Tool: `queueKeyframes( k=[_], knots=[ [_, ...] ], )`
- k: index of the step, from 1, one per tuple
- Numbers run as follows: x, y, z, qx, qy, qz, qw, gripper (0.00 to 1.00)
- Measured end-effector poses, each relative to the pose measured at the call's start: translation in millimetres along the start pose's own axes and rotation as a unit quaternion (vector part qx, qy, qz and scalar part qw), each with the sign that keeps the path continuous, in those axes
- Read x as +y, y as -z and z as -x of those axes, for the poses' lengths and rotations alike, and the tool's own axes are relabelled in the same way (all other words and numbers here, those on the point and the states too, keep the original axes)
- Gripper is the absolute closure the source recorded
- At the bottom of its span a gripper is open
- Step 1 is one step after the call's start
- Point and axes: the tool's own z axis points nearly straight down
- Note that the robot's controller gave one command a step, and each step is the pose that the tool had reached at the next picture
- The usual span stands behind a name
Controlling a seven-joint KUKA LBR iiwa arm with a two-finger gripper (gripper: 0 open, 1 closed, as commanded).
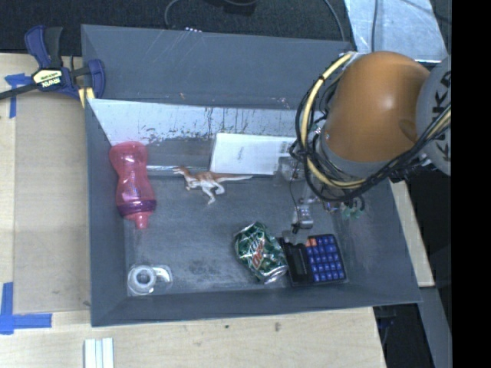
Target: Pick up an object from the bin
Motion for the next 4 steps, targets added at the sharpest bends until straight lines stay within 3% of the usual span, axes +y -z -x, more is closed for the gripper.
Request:
queueKeyframes(
  k=[1,2,3,4],
  knots=[
    [0,5,1.3,-0.0043,0.0,0.0,1.0,0.0],
    [-8,-38,-2.4,-0.0074,-0.011,0.0,0.9999,0.0],
    [-27,-99,0.2,-0.007,-0.015,0.0,0.9999,0.0],
    [-33,-137,1.8,-0.0032,-0.028,0.0,0.9996,0.0]
  ],
)
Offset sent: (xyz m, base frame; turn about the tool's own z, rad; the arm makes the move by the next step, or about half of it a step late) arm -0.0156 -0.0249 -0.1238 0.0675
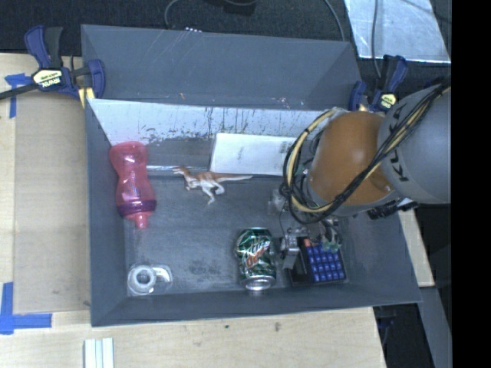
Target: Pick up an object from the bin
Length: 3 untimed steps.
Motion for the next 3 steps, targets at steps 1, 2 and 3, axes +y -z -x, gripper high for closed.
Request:
queueKeyframes(
  k=[1,2,3],
  knots=[
    [-2,-5,-9.4,-0.0035,-0.006,0.0,1.0,0.0],
    [15,-19,-2.3,-0.0034,0.068,0.0,0.9977,1.0],
    [14,-19,-2.7,-0.0027,0.068,0.0,0.9977,0.0]
  ],
)
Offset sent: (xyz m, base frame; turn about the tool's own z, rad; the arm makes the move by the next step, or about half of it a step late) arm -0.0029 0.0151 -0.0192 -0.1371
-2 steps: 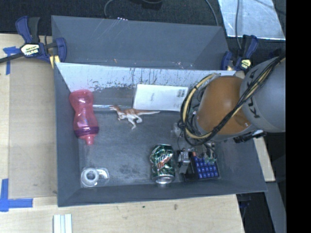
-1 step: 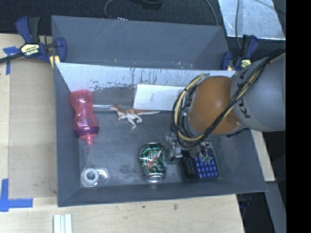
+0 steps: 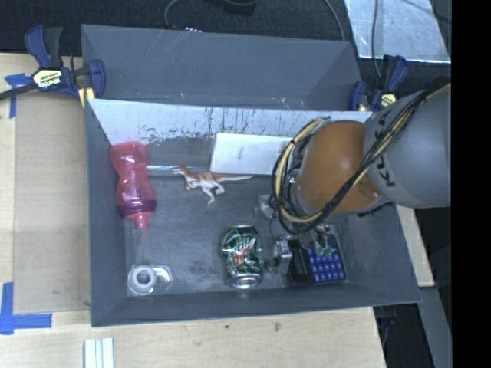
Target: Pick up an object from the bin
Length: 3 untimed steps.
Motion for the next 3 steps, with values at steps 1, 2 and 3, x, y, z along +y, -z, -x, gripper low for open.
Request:
queueKeyframes(
  k=[1,2,3],
  knots=[
    [0,0,0.0,0.0,0.0,0.0,1.0,0.0],
    [3,0,1.8,-0.0014,0.026,0.0,0.9997,0.0],
    [21,2,16.1,-0.0016,0.039,0.0,0.9992,0.0]
  ],
)
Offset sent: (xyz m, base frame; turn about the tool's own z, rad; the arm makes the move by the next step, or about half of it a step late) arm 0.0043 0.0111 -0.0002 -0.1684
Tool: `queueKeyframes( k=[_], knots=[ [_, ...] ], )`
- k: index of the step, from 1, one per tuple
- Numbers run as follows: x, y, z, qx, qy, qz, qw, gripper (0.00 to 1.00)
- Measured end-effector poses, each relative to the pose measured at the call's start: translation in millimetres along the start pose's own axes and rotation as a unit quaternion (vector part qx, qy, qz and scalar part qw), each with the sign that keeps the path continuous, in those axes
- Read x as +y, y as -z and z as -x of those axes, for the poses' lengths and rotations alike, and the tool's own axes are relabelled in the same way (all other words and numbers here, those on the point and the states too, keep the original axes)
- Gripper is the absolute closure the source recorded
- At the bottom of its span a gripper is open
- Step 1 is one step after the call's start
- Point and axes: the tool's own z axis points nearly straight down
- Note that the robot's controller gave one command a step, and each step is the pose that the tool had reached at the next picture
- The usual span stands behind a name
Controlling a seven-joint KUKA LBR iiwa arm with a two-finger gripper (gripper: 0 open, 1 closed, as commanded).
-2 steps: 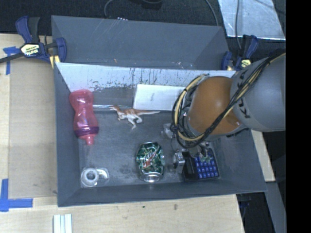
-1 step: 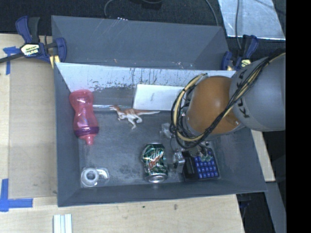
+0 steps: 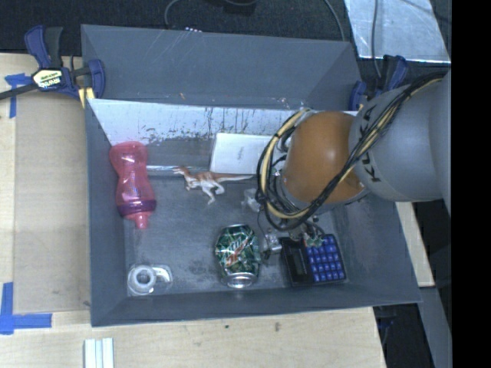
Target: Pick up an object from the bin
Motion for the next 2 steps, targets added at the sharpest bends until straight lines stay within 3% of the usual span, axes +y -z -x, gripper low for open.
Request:
queueKeyframes(
  k=[1,2],
  knots=[
    [20.9,-0.6,-0.3,0.0005,-0.095,0.0,0.9955,0.0],
    [29.7,-1.2,2.4,-0.0006,-0.186,0.0,0.9825,0.0]
  ],
)
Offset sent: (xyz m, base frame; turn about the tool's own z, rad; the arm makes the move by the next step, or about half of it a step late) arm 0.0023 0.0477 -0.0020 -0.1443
